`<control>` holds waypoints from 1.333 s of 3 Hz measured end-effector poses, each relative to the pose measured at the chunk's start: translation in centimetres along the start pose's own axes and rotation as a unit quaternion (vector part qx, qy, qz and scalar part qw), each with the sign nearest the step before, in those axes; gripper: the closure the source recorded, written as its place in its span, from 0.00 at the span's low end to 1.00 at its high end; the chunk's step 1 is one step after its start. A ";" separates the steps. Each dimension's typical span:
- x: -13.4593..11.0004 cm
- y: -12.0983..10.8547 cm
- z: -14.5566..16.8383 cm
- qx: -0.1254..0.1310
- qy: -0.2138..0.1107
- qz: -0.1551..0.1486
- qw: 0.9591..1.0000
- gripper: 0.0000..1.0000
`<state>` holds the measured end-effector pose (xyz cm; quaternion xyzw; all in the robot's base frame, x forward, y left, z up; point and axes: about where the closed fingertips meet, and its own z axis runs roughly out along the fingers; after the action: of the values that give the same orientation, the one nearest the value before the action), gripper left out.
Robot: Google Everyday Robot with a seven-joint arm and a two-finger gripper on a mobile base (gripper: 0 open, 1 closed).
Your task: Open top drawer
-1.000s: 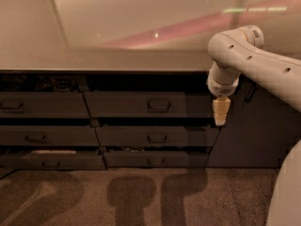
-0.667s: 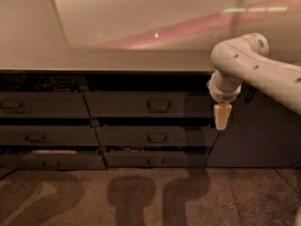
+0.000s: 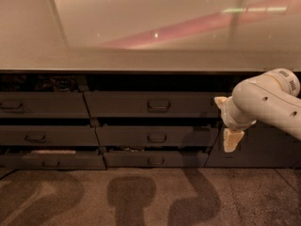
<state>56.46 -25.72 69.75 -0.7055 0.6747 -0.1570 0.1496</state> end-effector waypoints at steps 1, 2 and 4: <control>0.0 0.1 0.0 0.000 0.000 0.000 1.000 0.00; 0.7 -0.6 1.6 0.003 0.029 0.000 1.000 0.00; 3.3 -2.8 7.0 -0.012 0.107 0.017 0.994 0.00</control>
Offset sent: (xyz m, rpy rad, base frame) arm 0.0516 -0.0256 -0.0443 -0.2200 -0.0393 -0.0998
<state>62.12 -28.88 64.66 -0.6745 0.7008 -0.2209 0.0712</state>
